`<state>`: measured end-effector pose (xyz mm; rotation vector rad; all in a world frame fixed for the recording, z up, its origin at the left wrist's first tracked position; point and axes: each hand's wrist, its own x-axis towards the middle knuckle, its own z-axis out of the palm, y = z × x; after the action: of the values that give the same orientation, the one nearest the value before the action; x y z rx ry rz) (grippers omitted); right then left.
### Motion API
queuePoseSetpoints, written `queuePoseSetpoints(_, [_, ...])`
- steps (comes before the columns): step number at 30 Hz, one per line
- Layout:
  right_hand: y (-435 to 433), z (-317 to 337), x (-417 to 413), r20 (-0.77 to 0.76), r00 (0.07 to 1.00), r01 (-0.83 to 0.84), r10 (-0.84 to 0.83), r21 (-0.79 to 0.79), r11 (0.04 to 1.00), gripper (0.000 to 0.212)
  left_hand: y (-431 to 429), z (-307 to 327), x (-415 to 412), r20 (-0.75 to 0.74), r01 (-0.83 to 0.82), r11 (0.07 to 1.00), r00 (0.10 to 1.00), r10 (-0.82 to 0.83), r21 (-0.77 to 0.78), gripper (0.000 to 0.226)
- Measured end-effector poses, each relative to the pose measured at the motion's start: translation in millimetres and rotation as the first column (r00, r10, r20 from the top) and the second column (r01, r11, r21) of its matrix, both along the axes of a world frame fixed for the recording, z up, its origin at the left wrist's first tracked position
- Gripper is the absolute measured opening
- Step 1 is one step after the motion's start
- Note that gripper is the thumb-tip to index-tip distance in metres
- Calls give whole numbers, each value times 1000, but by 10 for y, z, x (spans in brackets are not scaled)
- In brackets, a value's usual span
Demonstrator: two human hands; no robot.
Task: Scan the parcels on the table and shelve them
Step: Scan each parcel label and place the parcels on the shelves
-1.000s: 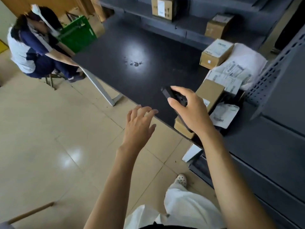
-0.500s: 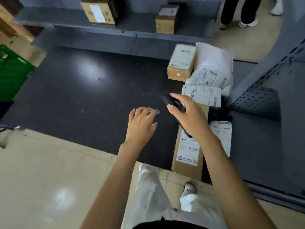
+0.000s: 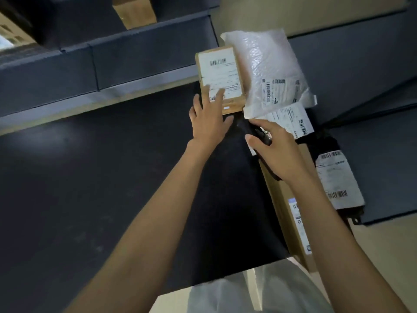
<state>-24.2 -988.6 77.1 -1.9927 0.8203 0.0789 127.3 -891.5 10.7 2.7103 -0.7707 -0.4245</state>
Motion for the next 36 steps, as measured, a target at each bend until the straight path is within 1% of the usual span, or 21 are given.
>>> queuePoseSetpoints(2, [-6, -32, 29, -13, 998, 53, -54, -20, 998, 45, -247, -134, 184, -74, -55, 996, 996, 50, -69, 83])
queuePoseSetpoints(4, [-30, -23, 55, -32, 996, 77, -79, -47, 996, 45, -479, -226, 308, -176, -160, 981, 974, 140, -108, 93])
queuePoseSetpoints(5, [-44, -5, 69, -50, 995, 82, -85, -61, 995, 45, -574, -259, 348, -218, -213, 971, 958, 186, -109, 99])
queuePoseSetpoints(7, [-65, 43, 93, -66, 992, 104, -109, -76, 992, 45, -701, -304, 376, -244, -262, 960, 941, 233, -94, 106])
queuePoseSetpoints(10, [-69, 98, 142, -34, 990, 131, -135, -81, 988, 45, -734, -287, 399, -262, -275, 957, 934, 243, -94, 111])
queuePoseSetpoints(12, [-29, 116, 152, -40, 991, 121, -124, -81, 989, 44, -660, -262, 416, -272, -277, 957, 930, 246, -82, 113])
queuePoseSetpoints(16, [94, 67, 87, 26, 991, 131, -130, -48, 990, 45, -334, -248, 380, -219, -222, 972, 955, 200, -80, 126])
queuePoseSetpoints(19, [201, 50, -21, 52, 992, 115, -115, -13, 993, 45, -35, -237, 315, -297, -207, 973, 940, 170, -98, 137])
queuePoseSetpoints(21, [252, 77, -97, 69, 993, 93, -93, 0, 996, 45, 103, -188, 223, -311, -213, 974, 934, 178, -82, 139])
queuePoseSetpoints(25, [286, 207, -275, 111, 993, 35, -35, 6, 999, 46, 339, -43, -78, -255, -307, 949, 925, 282, -65, 137])
queuePoseSetpoints(28, [262, 359, -412, 154, 988, -9, 8, 5, 1000, 46, 584, 104, -280, -169, -346, 936, 928, 333, -57, 138])
queuePoseSetpoints(31, [214, 526, -538, 194, 980, -48, 45, 9, 999, 44, 787, 337, -410, -62, -339, 938, 940, 336, -64, 137])
queuePoseSetpoints(36, [101, 822, -754, 294, 950, -89, 102, -55, 994, 47, 953, 908, -556, 118, -277, 955, 950, 289, -109, 137])
